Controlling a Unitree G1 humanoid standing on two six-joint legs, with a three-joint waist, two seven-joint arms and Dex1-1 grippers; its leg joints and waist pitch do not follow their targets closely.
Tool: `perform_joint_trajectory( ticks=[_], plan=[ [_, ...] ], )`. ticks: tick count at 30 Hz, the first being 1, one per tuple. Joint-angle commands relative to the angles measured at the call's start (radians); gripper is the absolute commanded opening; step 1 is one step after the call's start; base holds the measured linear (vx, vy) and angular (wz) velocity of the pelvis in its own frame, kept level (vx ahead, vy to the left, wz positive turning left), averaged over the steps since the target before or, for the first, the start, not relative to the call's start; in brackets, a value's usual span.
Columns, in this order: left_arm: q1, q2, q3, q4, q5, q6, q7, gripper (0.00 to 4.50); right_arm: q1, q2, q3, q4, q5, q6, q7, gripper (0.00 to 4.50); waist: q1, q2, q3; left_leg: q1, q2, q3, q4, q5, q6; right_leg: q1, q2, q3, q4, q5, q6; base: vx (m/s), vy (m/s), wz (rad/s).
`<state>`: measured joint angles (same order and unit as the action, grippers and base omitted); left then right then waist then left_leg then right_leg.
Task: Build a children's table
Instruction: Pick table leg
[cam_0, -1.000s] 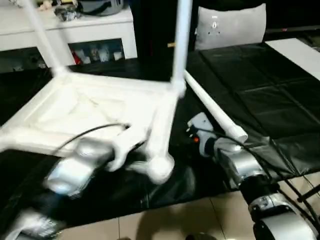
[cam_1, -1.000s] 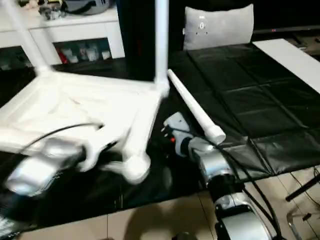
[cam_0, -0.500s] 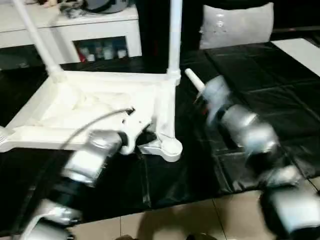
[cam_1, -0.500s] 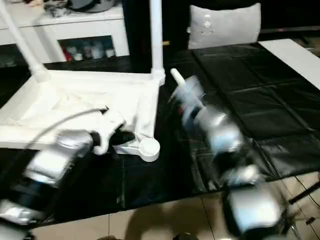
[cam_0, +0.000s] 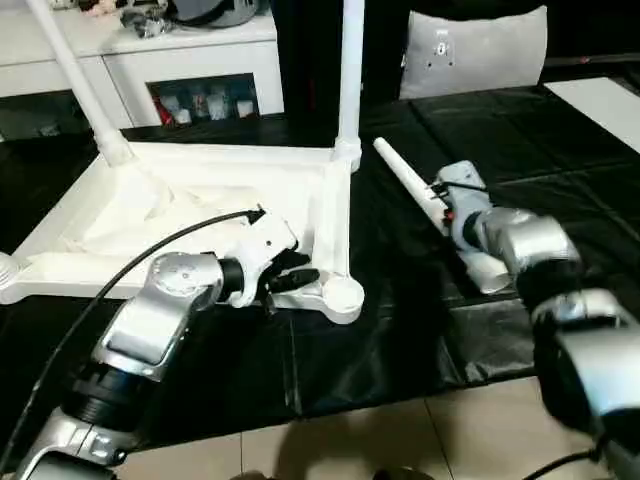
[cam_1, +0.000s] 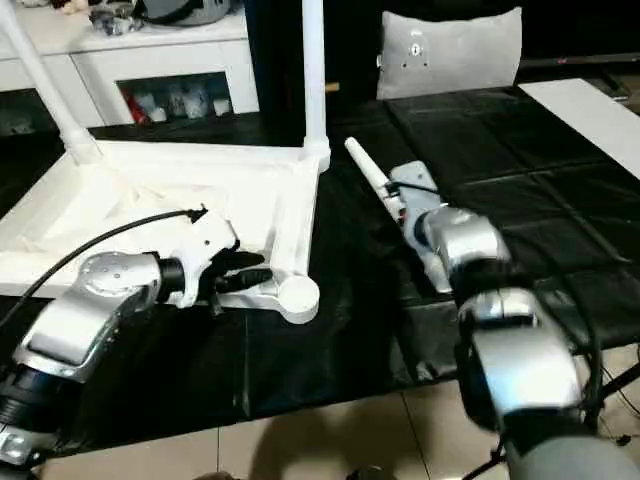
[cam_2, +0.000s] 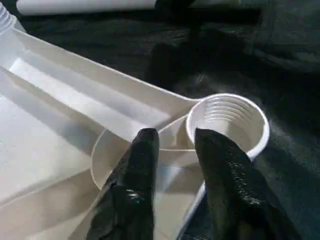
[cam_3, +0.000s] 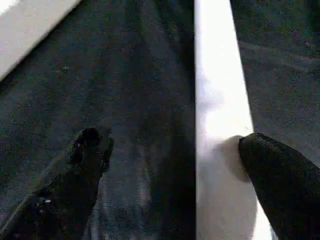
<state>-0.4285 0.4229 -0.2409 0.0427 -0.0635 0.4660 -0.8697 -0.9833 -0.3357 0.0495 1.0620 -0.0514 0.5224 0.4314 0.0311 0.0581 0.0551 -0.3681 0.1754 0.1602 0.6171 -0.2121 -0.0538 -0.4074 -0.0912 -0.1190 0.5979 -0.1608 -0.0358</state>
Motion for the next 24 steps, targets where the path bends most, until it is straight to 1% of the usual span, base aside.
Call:
perform_joint_trajectory(
  ticks=[1,2,3,4,6,7,8,9,10,11,13,14,16,17,18,19,21,22,23,24],
  plan=[
    [0.006,0.01,-0.006,-0.022,-0.002,0.008,-0.01,1.79,-0.011,-0.004,0.009,0.044,-0.01,0.027,-0.006,4.22,-0.001,-0.007,-0.072,0.0,0.044,-0.008,-0.067,-0.128,0.049,0.064,-0.061,0.056,-0.059,-0.232,-0.22,0.0,0.0,0.0],
    [0.009,0.013,-0.007,-0.029,-0.002,0.011,-0.013,1.9,-0.022,-0.009,0.01,0.071,-0.012,0.034,-0.006,4.14,-0.001,-0.006,-0.073,0.001,0.044,-0.007,-0.067,-0.127,0.049,0.064,-0.061,0.056,-0.057,-0.228,-0.223,0.0,0.0,0.0],
    [0.01,0.014,-0.008,-0.03,-0.002,0.012,-0.014,1.99,-0.025,-0.011,0.012,0.081,-0.014,0.033,-0.007,4.14,-0.002,-0.011,-0.073,0.001,0.045,-0.007,-0.067,-0.128,0.05,0.064,-0.06,0.055,-0.057,-0.224,-0.227,0.0,0.0,0.0],
    [0.011,0.016,-0.01,-0.032,-0.003,0.013,-0.015,1.99,-0.031,-0.016,0.01,0.093,-0.017,0.023,-0.016,4.14,0.0,-0.008,-0.072,0.001,0.045,-0.007,-0.067,-0.128,0.051,0.064,-0.06,0.055,-0.057,-0.224,-0.232,0.0,0.0,0.0],
    [0.011,0.017,-0.01,-0.032,-0.003,0.013,-0.015,2.12,-0.031,-0.016,0.01,0.094,-0.017,0.023,-0.016,3.8,0.002,-0.008,-0.071,0.002,0.045,-0.006,-0.067,-0.136,0.049,0.063,-0.06,0.056,-0.058,-0.234,-0.228,0.0,0.0,0.0],
    [0.013,0.02,-0.011,-0.034,-0.004,0.015,-0.016,2.23,-0.035,-0.022,0.008,0.102,-0.019,0.025,-0.01,3.72,0.001,-0.009,-0.072,0.0,0.044,-0.006,-0.066,-0.134,0.05,0.065,-0.06,0.055,-0.057,-0.233,-0.226,0.0,0.0,0.0],
    [0.015,0.024,-0.013,-0.037,-0.006,0.017,-0.019,2.33,-0.039,-0.028,0.006,0.112,-0.022,0.03,-0.002,3.71,0.002,-0.007,-0.071,-0.001,0.044,-0.007,-0.067,-0.135,0.049,0.065,-0.06,0.055,-0.057,-0.236,-0.226,0.0,0.0,0.0],
    [0.016,0.028,-0.015,-0.039,-0.008,0.019,-0.023,2.43,-0.04,-0.034,0.019,0.119,-0.034,0.04,0.008,3.53,0.001,-0.008,-0.072,0.0,0.044,-0.006,-0.066,-0.138,0.049,0.064,-0.06,0.055,-0.058,-0.238,-0.225,0.0,0.0,0.0],
    [0.016,0.029,-0.017,-0.039,-0.008,0.02,-0.025,2.43,-0.041,-0.037,0.025,0.123,-0.041,0.044,0.013,3.53,0.001,-0.008,-0.072,0.001,0.044,-0.006,-0.065,-0.137,0.049,0.064,-0.059,0.054,-0.058,-0.238,-0.226,0.0,0.0,0.0],
    [0.017,0.032,-0.02,-0.041,-0.008,0.021,-0.029,2.46,-0.04,-0.043,0.039,0.129,-0.054,0.051,0.022,3.38,0.002,-0.004,-0.073,-0.001,0.043,-0.006,-0.064,-0.13,0.052,0.065,-0.058,0.053,-0.056,-0.226,-0.232,0.0,0.0,0.0],
    [0.017,0.035,-0.022,-0.044,-0.01,0.022,-0.035,2.67,-0.038,-0.057,0.044,0.135,-0.057,0.058,0.049,3.24,0.002,-0.005,-0.073,-0.001,0.045,-0.006,-0.064,-0.124,0.055,0.065,-0.059,0.054,-0.054,-0.209,-0.237,0.0,0.0,0.0],
    [0.017,0.035,-0.022,-0.044,-0.01,0.022,-0.035,2.78,-0.038,-0.057,0.044,0.135,-0.057,0.058,0.049,3.22,0.002,-0.007,-0.073,-0.004,0.044,-0.006,-0.063,-0.123,0.058,0.067,-0.058,0.053,-0.053,-0.206,-0.238,0.0,0.0,0.0],
    [0.018,0.036,-0.024,-0.049,-0.012,0.025,-0.039,2.89,-0.035,-0.073,0.049,0.144,-0.059,0.061,0.081,3.02,0.003,-0.005,-0.073,-0.002,0.045,-0.005,-0.062,-0.129,0.059,0.066,-0.059,0.053,-0.055,-0.217,-0.237,0.0,0.0,0.0],
    [0.019,0.036,-0.024,-0.05,-0.012,0.026,-0.04,2.89,-0.035,-0.077,0.05,0.148,-0.06,0.061,0.089,3.02,0.003,-0.006,-0.073,-0.002,0.044,-0.005,-0.062,-0.132,0.06,0.066,-0.058,0.053,-0.055,-0.222,-0.237,0.0,0.0,0.0],
    [0.019,0.036,-0.024,-0.051,-0.012,0.027,-0.041,2.99,-0.035,-0.079,0.051,0.151,-0.061,0.062,0.094,2.88,0.003,-0.006,-0.072,-0.002,0.044,-0.004,-0.062,-0.133,0.06,0.065,-0.059,0.053,-0.056,-0.226,-0.236,0.0,0.0,0.0],
    [0.019,0.038,-0.025,-0.053,-0.012,0.028,-0.043,3.19,-0.032,-0.083,0.055,0.153,-0.065,0.064,0.109,2.78,0.003,-0.008,-0.071,-0.003,0.044,-0.004,-0.062,-0.14,0.06,0.065,-0.059,0.053,-0.057,-0.241,-0.234,0.0,0.0,0.0],
    [0.02,0.039,-0.026,-0.054,-0.013,0.03,-0.045,3.24,-0.03,-0.085,0.058,0.154,-0.069,0.066,0.12,2.56,0.002,-0.008,-0.07,-0.004,0.044,-0.005,-0.062,-0.154,0.057,0.066,-0.059,0.051,-0.06,-0.274,-0.224,0.0,0.0,0.0],
    [0.02,0.041,-0.027,-0.057,-0.014,0.031,-0.046,3.24,-0.025,-0.088,0.064,0.157,-0.073,0.069,0.139,2.56,0.002,-0.008,-0.07,-0.002,0.045,-0.005,-0.062,-0.159,0.054,0.064,-0.06,0.051,-0.062,-0.286,-0.219,0.0,0.0,0.0],
    [0.021,0.042,-0.028,-0.058,-0.016,0.032,-0.047,3.43,-0.022,-0.09,0.068,0.159,-0.074,0.072,0.151,2.37,0.002,-0.008,-0.069,-0.002,0.045,-0.005,-0.062,-0.161,0.054,0.063,-0.059,0.052,-0.063,-0.291,-0.217,0.0,0.0,0.0],
    [0.021,0.043,-0.028,-0.059,-0.016,0.033,-0.048,3.55,-0.021,-0.09,0.068,0.16,-0.075,0.073,0.154,2.33,0.002,-0.008,-0.07,-0.001,0.045,-0.005,-0.062,-0.16,0.054,0.063,-0.059,0.052,-0.062,-0.289,-0.217,0.0,0.0,0.0]
  ],
)
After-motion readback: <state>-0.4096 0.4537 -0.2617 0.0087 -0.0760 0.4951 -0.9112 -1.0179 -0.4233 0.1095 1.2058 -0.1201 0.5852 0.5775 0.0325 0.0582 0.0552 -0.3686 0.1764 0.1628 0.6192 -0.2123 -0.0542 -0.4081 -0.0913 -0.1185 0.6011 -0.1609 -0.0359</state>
